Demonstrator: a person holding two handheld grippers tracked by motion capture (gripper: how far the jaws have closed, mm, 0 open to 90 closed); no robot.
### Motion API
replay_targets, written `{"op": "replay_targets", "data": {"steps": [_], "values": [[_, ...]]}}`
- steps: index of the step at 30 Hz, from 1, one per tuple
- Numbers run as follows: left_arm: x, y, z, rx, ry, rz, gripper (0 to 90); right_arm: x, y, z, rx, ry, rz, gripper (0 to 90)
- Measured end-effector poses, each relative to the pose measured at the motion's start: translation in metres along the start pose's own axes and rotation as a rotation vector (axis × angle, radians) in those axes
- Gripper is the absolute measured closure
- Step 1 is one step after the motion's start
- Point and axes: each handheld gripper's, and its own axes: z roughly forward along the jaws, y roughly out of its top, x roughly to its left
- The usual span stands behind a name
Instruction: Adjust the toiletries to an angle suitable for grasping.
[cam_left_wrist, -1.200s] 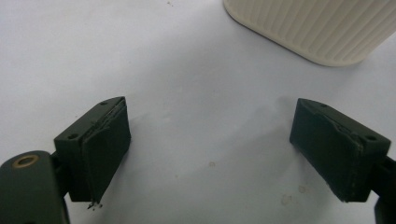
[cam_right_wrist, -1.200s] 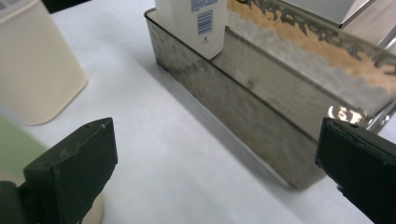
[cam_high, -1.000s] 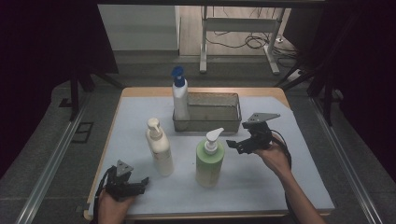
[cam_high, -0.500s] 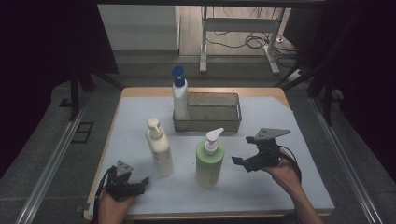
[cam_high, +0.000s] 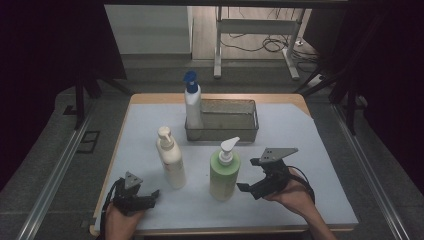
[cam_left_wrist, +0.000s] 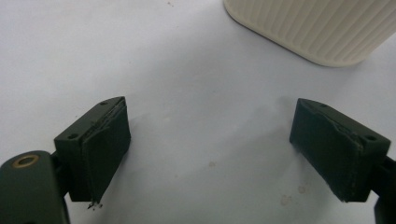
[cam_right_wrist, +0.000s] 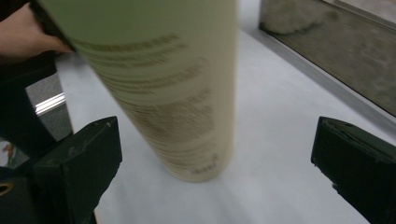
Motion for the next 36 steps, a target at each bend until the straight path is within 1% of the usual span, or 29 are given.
{"op": "replay_targets", "data": {"steps": [4, 10, 15, 16, 21, 24, 27, 30, 36], "values": [[0.000, 0.000, 0.000, 0.001, -0.001, 0.000, 12.2, 0.008, 0.005, 0.006, -0.002, 0.010, -0.019, 1.3], [0.000, 0.000, 0.000, 0.000, -0.001, 0.000, 12.2, 0.017, 0.012, 0.015, 0.007, 0.007, -0.040, 1.1], [0.000, 0.000, 0.000, 0.001, -0.001, -0.001, 12.2, 0.022, 0.016, 0.024, 0.010, -0.001, -0.067, 1.8], [0.000, 0.000, 0.000, 0.000, -0.001, -0.001, 12.2, 0.024, 0.018, 0.027, 0.008, -0.007, -0.078, 2.2], [0.000, 0.000, 0.000, 0.000, -0.001, -0.001, 12.2, 0.028, 0.021, 0.032, 0.001, -0.021, -0.099, 2.9], [0.000, 0.000, 0.000, 0.000, -0.001, -0.001, 12.2, 0.030, 0.023, 0.036, 0.003, -0.025, -0.107, 4.9], [0.000, 0.000, 0.000, 0.001, -0.001, -0.001, 12.2, 0.031, 0.025, 0.039, -0.006, -0.044, -0.118, 8.0], [0.000, 0.000, 0.000, 0.001, -0.001, -0.001, 12.2, 0.031, 0.026, 0.041, -0.011, -0.053, -0.118, 9.0], [0.000, 0.000, 0.000, 0.001, -0.001, -0.001, 12.2, 0.030, 0.029, 0.047, -0.014, -0.055, -0.121, 9.9]]}}
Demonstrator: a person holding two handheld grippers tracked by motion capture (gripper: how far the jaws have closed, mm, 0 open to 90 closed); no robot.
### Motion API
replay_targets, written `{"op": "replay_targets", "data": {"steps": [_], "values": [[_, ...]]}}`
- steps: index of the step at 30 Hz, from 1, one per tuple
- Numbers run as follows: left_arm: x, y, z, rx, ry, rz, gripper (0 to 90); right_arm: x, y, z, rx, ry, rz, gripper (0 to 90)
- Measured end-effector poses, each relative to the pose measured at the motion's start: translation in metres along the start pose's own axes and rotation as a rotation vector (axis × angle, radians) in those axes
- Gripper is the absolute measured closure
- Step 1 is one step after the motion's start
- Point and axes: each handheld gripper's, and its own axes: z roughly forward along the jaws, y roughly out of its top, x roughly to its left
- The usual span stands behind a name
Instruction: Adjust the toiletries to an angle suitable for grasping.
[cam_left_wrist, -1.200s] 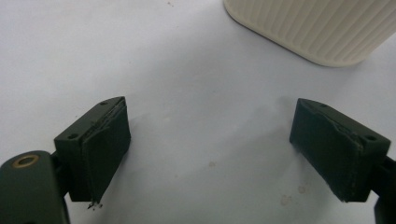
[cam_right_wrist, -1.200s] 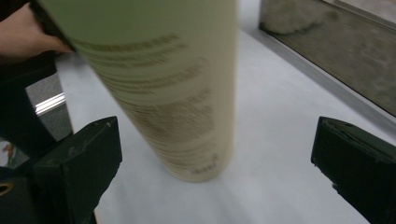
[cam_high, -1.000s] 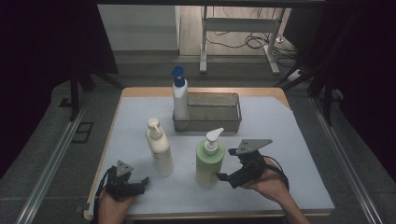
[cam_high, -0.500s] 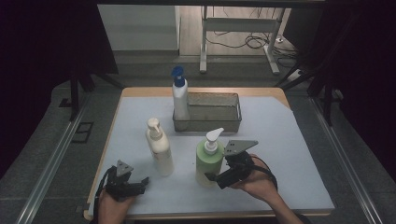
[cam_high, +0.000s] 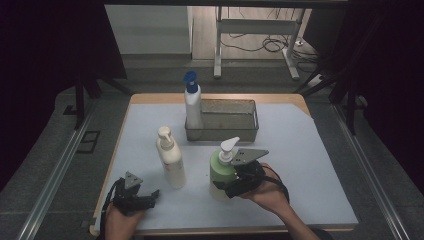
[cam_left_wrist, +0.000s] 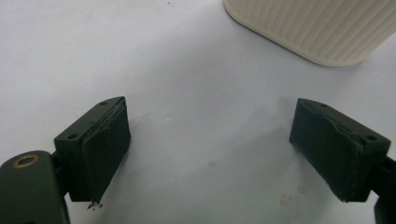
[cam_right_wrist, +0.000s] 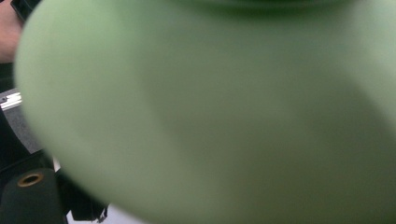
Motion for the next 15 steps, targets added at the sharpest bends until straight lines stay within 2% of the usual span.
{"op": "replay_targets", "data": {"steps": [15], "values": [[0.0000, 0.0000, 0.0000, 0.000, 0.000, 0.000, 12.2, 0.0030, 0.0023, -0.0037, 0.029, -0.014, -0.002, 11.8]]}}
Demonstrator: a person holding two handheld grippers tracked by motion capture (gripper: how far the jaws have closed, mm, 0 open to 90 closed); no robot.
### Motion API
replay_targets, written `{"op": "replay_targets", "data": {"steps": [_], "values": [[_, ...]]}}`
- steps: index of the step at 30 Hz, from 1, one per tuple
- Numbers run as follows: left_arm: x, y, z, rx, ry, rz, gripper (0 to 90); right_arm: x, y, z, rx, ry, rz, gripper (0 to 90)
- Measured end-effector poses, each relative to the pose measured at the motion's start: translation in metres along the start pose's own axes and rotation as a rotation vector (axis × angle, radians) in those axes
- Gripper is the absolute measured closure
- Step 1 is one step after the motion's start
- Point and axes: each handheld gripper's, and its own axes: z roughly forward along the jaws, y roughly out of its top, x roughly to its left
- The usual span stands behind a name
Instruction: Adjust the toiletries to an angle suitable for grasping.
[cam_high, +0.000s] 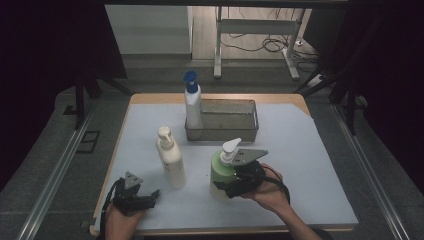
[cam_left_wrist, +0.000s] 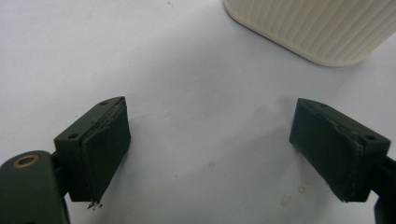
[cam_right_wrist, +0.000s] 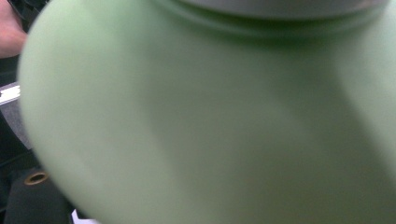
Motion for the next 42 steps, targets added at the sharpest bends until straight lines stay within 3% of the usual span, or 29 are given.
{"op": "replay_targets", "data": {"steps": [5, 18, 33, 42], "values": [[0.000, 0.000, 0.000, 0.000, 0.000, 0.000, 12.2, 0.000, 0.002, -0.002, 0.017, 0.002, -0.001, 11.8], [0.000, 0.000, 0.000, 0.002, 0.000, 0.000, 12.2, -0.009, 0.021, -0.015, -0.002, -0.025, 0.014, 11.9], [0.000, 0.000, 0.000, -0.001, 0.000, -0.001, 12.2, -0.034, 0.050, -0.018, -0.010, -0.059, 0.050, 11.9], [0.000, 0.000, 0.000, -0.001, 0.000, 0.000, 12.2, -0.055, 0.062, -0.021, -0.015, -0.111, 0.076, 11.9]]}}
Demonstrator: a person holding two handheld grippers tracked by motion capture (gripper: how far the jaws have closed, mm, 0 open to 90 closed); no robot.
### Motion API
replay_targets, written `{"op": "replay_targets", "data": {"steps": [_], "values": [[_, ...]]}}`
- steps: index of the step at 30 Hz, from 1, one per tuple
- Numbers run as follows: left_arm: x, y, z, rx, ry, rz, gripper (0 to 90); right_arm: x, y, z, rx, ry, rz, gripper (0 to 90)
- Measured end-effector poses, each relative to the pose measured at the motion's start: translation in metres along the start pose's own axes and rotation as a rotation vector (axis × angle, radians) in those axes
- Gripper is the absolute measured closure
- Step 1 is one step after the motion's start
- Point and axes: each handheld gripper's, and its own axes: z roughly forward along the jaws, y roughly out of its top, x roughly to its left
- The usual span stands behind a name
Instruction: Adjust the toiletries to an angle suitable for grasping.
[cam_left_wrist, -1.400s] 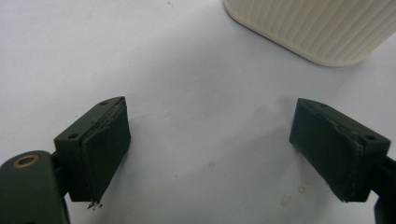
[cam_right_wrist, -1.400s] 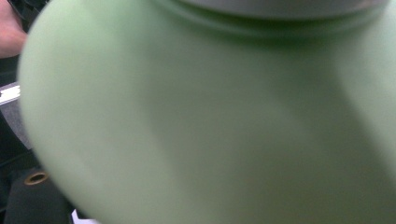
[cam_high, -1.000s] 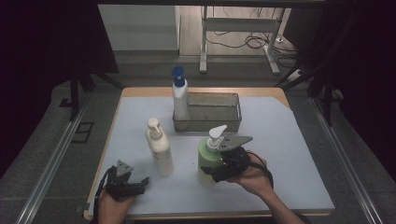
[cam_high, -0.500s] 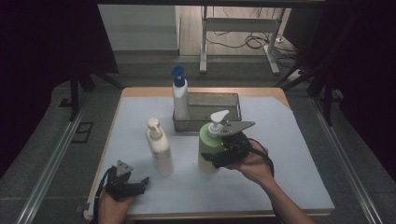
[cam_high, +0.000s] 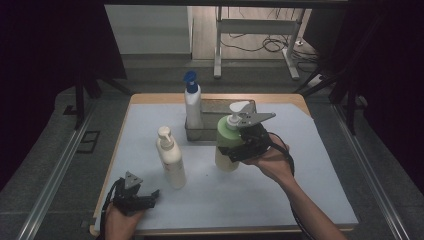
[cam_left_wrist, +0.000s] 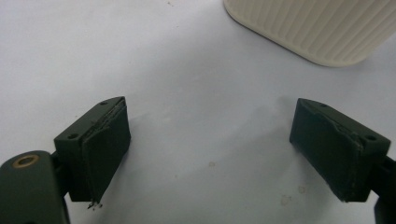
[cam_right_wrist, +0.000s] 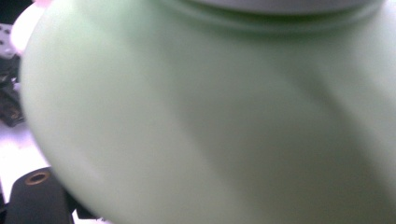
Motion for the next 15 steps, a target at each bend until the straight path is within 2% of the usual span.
{"op": "replay_targets", "data": {"steps": [15], "values": [[0.000, 0.000, 0.000, 0.000, 0.000, 0.000, 12.1, -0.023, 0.023, 0.002, -0.003, -0.060, 0.019, 11.9]]}}
